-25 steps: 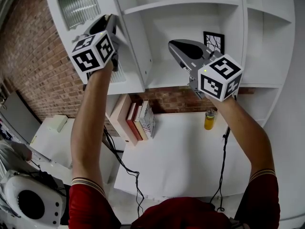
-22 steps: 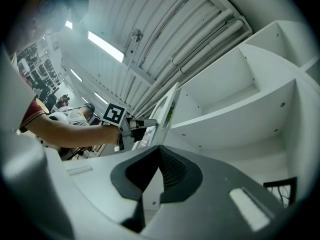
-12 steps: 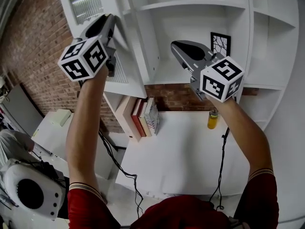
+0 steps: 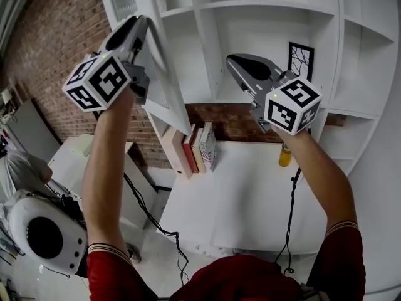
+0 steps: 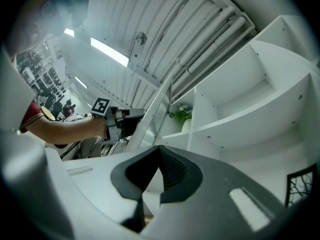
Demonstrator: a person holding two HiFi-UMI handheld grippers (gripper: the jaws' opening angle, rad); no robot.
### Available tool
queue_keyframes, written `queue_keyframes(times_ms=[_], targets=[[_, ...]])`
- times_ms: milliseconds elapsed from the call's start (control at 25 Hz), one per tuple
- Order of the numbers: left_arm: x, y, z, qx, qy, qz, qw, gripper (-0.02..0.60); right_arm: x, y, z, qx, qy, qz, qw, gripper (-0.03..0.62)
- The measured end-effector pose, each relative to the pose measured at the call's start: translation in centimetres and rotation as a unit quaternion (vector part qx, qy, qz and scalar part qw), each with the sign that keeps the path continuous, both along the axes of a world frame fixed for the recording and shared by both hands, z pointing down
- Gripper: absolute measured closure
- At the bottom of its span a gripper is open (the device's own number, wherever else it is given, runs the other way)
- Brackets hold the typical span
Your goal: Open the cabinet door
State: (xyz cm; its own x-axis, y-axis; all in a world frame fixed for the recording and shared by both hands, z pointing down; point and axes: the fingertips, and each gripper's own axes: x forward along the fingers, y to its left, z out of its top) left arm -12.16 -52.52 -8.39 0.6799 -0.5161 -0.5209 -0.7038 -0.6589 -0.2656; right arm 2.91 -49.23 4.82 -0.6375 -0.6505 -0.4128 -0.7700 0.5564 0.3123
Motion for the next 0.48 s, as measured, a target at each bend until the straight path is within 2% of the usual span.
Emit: queue_keyframes(times_ms=[200, 480], targets=[[-3.3, 5.8, -1.2, 0.015, 0.008, 0.000, 0.9999, 0.495, -2.6, 4.5, -0.9, 0.013, 0.004, -0.015, 1.000, 0.582], [-9.4, 5.2, 0.8, 0.018, 0.032, 0.003, 0.9993, 0.491, -5.8, 3.2, 1.5, 0.010, 0.012, -0.016, 1.000, 0.582]])
